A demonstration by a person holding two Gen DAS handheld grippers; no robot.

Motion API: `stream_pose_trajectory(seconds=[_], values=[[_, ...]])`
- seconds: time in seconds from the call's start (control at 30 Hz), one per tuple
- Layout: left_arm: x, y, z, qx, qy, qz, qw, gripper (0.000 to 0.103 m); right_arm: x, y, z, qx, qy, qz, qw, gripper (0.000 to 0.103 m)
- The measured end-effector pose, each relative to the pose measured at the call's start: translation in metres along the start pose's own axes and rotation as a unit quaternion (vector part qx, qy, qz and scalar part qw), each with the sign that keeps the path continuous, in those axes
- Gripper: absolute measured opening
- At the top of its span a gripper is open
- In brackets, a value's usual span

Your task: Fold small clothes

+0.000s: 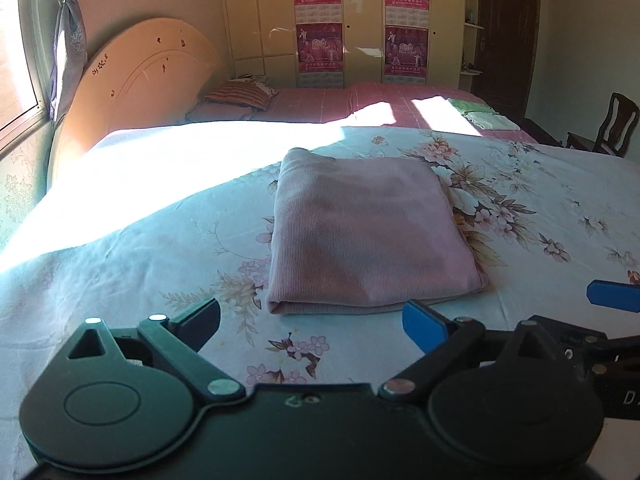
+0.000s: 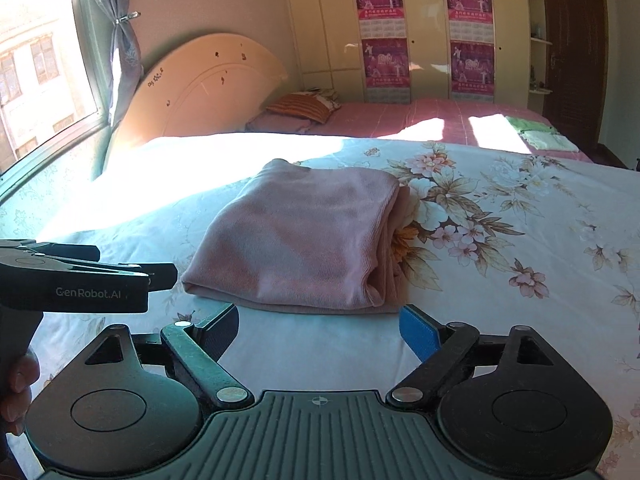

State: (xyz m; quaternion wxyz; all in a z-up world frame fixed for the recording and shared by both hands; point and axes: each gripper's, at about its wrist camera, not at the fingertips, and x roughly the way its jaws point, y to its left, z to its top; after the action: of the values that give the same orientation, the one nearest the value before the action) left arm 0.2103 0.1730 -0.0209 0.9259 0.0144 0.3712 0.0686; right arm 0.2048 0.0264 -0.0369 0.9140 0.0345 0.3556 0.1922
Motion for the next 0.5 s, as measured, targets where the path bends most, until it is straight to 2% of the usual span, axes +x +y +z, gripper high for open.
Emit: stream_pose_trajectory(seconds=[0.13, 0.23, 0.37, 0.5], values=[[-0.03, -0.007, -0.008, -0.006, 0.006, 0.001, 1.0, 0.098, -0.03, -0.001, -0.009, 0.012, -0.005, 0.003, 1.0, 0.095], [-0.054, -0.014, -0.015, -0.008, 0.0, 0.004, 1.0, 0.098, -0.056, -0.001, -0.016, 0.028, -0.01, 0.006, 1.0, 0.103], [-0.082, -0.021, -0.027, -0.005, -0.009, 0.011, 0.9999, 0.098, -0.089, 0.005, -0.021, 0.021, -0.02, -0.013, 1.0, 0.103], [-0.108, -0.022, -0.04, -0.018, -0.012, 0.007, 0.9997, 0.098, -0.117, 0.015, -0.028, 0.003, -0.031, -0.011, 0.999, 0.103]])
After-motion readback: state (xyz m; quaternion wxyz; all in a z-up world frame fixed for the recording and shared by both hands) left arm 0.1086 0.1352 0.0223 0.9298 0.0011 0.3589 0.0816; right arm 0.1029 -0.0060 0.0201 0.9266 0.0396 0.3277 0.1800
